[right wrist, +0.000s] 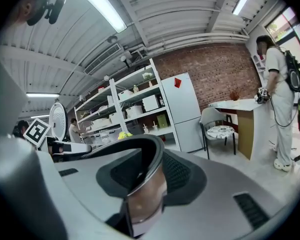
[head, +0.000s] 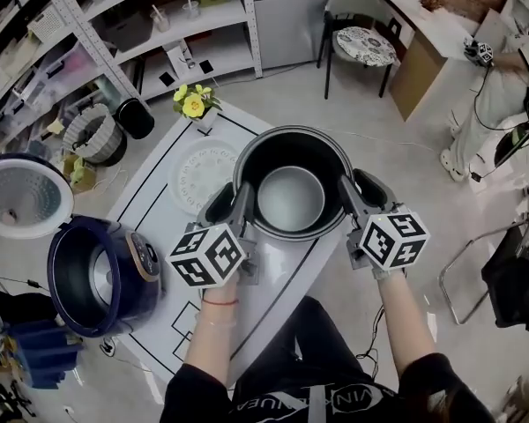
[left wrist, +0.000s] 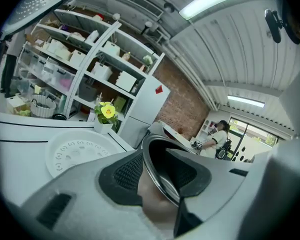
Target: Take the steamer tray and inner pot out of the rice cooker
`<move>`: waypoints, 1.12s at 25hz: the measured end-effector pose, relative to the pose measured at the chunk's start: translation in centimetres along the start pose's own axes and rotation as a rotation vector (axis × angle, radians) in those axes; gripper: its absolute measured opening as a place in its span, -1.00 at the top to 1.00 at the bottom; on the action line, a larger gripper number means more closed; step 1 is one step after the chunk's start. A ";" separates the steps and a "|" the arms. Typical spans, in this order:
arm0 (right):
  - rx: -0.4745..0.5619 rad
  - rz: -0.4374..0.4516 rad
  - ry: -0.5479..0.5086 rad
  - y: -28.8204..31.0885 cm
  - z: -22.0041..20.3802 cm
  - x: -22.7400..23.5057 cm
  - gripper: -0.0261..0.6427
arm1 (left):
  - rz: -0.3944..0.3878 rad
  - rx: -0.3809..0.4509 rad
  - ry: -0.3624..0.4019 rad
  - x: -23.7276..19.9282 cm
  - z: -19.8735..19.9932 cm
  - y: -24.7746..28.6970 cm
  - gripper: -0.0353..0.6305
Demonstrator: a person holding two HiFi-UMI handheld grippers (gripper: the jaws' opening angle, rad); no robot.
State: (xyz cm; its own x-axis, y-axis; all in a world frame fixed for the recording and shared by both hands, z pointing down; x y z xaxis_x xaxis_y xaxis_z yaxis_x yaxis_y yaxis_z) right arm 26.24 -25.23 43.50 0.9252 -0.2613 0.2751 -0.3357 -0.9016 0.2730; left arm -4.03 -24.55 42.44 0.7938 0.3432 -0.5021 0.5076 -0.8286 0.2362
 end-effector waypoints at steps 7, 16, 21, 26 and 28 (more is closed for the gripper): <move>-0.037 0.002 0.006 1.0 -0.9 1.6 0.56 | 0.018 -0.029 -0.017 -0.2 -1.0 1.5 0.50; -0.031 0.013 0.005 1.6 -0.5 2.2 0.60 | 0.039 -0.028 -0.024 -0.3 -1.3 2.1 0.50; -0.031 0.023 -0.007 1.6 -0.2 2.2 0.60 | 0.044 -0.012 -0.016 -0.2 -1.2 2.0 0.52; -0.039 0.031 -0.080 1.6 -0.1 2.4 0.56 | 0.034 0.012 0.010 -0.3 -1.6 2.1 0.52; -0.029 0.023 -0.143 1.5 0.2 2.3 0.56 | 0.032 0.036 0.037 -0.2 -1.4 1.7 0.52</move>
State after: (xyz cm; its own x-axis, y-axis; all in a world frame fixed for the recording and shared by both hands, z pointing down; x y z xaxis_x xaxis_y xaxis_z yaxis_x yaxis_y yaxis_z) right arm 27.86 -27.26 44.32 0.9324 -0.3299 0.1475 -0.3599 -0.8849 0.2956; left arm -2.82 -25.40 44.09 0.8216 0.3319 -0.4635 0.4699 -0.8545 0.2212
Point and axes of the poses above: the fingertips, and each gripper's own axes: y forward along the fingers, x to its right, z out of its top, the point moved 10 cm from there along -y, backward along the fingers, and after that the axes turned 6 degrees about -z, right-handed, at the moved point
